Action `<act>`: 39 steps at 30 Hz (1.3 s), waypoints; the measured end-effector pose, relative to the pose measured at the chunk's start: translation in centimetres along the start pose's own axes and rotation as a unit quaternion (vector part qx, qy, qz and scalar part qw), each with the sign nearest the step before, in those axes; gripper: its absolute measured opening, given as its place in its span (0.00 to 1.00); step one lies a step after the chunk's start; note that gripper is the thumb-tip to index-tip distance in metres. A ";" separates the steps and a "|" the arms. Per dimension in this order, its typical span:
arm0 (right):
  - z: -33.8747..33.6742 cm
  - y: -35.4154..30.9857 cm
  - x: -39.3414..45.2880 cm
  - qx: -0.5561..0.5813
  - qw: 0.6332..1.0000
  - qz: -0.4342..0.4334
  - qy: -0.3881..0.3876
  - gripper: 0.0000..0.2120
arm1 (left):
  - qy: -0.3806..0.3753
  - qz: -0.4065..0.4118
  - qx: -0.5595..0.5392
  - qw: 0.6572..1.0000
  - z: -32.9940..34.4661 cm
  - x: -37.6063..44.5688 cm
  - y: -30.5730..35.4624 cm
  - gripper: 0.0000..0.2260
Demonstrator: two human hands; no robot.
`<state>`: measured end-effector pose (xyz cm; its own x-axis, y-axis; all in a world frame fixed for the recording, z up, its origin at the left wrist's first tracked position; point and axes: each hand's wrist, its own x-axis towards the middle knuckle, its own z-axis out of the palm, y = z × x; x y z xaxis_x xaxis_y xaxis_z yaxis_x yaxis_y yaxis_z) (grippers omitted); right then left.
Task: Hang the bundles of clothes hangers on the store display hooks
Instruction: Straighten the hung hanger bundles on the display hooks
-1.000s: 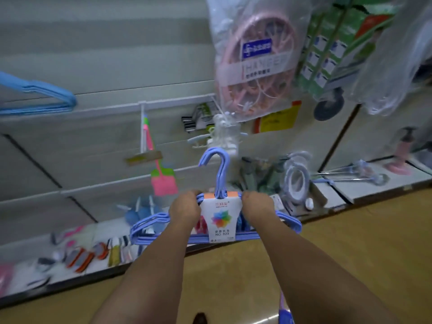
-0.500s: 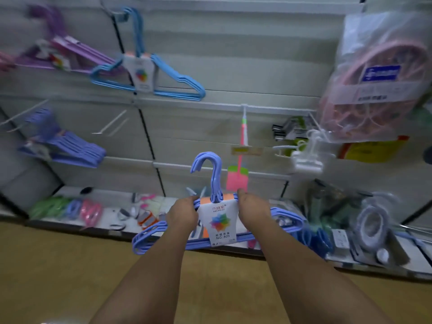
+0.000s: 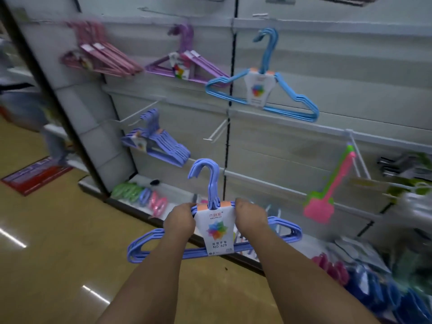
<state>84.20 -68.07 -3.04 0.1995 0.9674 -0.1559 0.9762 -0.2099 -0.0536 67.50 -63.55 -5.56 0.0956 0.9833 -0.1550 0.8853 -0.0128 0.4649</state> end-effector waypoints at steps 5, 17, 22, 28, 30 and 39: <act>0.2 -4.6 3.6 -0.009 0.999 -0.032 0.005 0.16 | 0.024 -0.013 -0.012 1.000 -1.9 3.1 -3.9 0.19; -1.0 -11.4 16.5 0.007 0.997 -0.081 0.008 0.28 | 0.027 -0.022 0.025 0.999 -6.3 15.8 -8.3 0.22; -2.1 -14.0 22.1 0.019 0.997 -0.077 0.005 0.13 | 0.028 -0.023 0.019 0.999 -8.5 21.3 -9.6 0.22; -2.0 -16.1 27.2 0.035 0.998 -0.049 0.003 0.14 | 0.005 0.016 -0.007 1.000 -9.4 26.5 -11.0 0.20; -1.8 -16.9 29.0 0.032 0.999 -0.034 -0.003 0.13 | -0.008 0.024 -0.014 1.000 -9.4 28.4 -11.8 0.22; -2.8 -23.4 36.1 0.013 0.999 0.031 -0.027 0.13 | -0.028 0.072 0.023 0.997 -12.2 38.3 -16.1 0.19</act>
<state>68.78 -27.82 -4.62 0.2534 0.9438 -0.2121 0.9597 -0.2729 -0.0679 51.34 -23.49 -8.34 0.2471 0.9591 -0.1379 0.8807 -0.1629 0.4448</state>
